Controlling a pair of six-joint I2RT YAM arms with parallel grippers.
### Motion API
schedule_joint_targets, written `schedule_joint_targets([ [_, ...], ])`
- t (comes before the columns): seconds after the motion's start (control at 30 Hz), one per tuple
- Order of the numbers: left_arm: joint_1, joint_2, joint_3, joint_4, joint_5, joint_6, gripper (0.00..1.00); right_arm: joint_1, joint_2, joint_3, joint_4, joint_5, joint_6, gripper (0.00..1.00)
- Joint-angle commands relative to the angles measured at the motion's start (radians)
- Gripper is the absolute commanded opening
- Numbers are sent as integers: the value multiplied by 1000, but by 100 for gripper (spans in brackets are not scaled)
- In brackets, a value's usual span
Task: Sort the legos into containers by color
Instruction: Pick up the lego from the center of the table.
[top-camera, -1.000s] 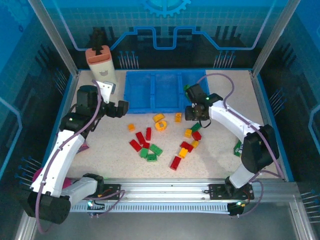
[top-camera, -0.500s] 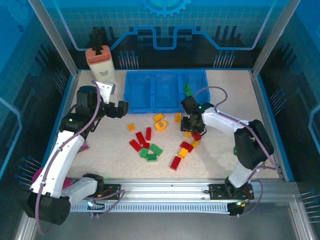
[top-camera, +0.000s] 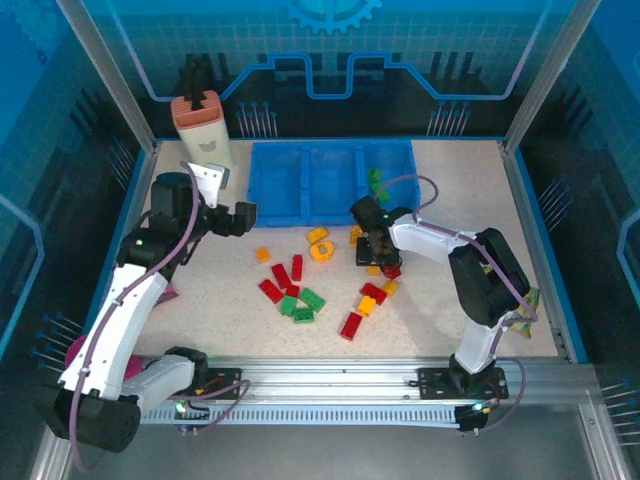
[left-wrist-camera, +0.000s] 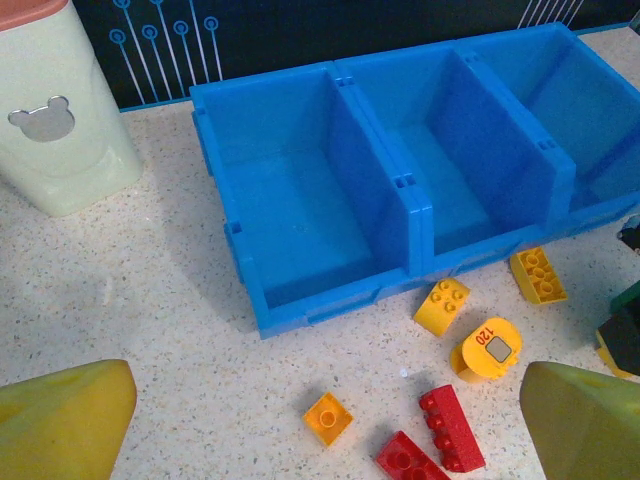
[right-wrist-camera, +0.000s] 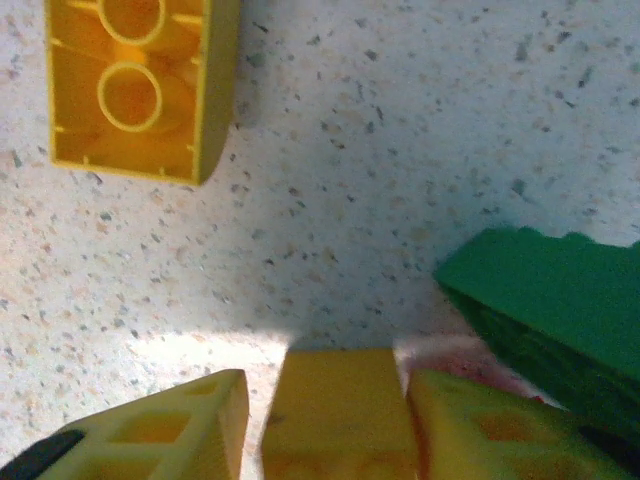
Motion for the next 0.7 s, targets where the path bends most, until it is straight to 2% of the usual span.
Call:
schedule_joint_targets([
  [0.0, 5, -17, -9, 5, 2, 0, 99, 20, 54, 9, -53, 13, -21, 42],
  [0.2, 5, -17, -9, 3, -4, 3, 99, 24, 69, 17, -69, 29, -54, 30],
  [0.33, 7, -15, -9, 3, -6, 3, 99, 26, 41, 44, -90, 36, -97, 26],
  [0.5, 7, -12, -6, 1, -9, 5, 99, 25, 9, 191, -150, 56, -196, 25],
  [0.67, 7, -11, -6, 0, -14, 7, 100, 20, 51, 378, -169, 103, -277, 26],
])
